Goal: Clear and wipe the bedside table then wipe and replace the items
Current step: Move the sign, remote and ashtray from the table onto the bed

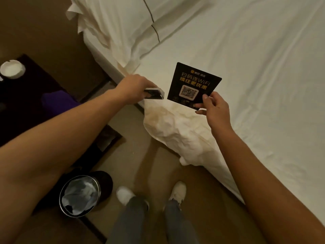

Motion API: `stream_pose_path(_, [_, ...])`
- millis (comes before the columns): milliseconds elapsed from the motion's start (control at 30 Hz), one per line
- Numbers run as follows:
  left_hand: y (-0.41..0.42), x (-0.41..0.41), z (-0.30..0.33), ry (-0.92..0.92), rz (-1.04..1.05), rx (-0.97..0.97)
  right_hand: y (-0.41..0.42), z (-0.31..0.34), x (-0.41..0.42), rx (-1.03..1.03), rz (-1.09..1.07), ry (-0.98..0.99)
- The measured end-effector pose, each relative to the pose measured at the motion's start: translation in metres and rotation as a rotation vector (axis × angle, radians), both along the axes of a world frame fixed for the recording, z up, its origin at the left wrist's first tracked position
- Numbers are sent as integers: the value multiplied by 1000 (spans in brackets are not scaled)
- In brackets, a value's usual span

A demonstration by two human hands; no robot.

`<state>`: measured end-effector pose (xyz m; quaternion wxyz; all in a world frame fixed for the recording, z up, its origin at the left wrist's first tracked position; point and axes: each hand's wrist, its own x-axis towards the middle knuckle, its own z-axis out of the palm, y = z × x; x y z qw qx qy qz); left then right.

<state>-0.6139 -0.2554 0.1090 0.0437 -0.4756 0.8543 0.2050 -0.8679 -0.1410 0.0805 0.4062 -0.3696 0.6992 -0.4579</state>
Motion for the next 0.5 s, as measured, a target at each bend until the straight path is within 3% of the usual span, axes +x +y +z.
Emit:
stream_pose_path(300, [26,-151,-34,-21,-83,41,65,-27,-137,74,-187,-73])
stream_pose_path(500, [20,-210,-56,-86,-166,16,79,-40,-186,103,-233,-75])
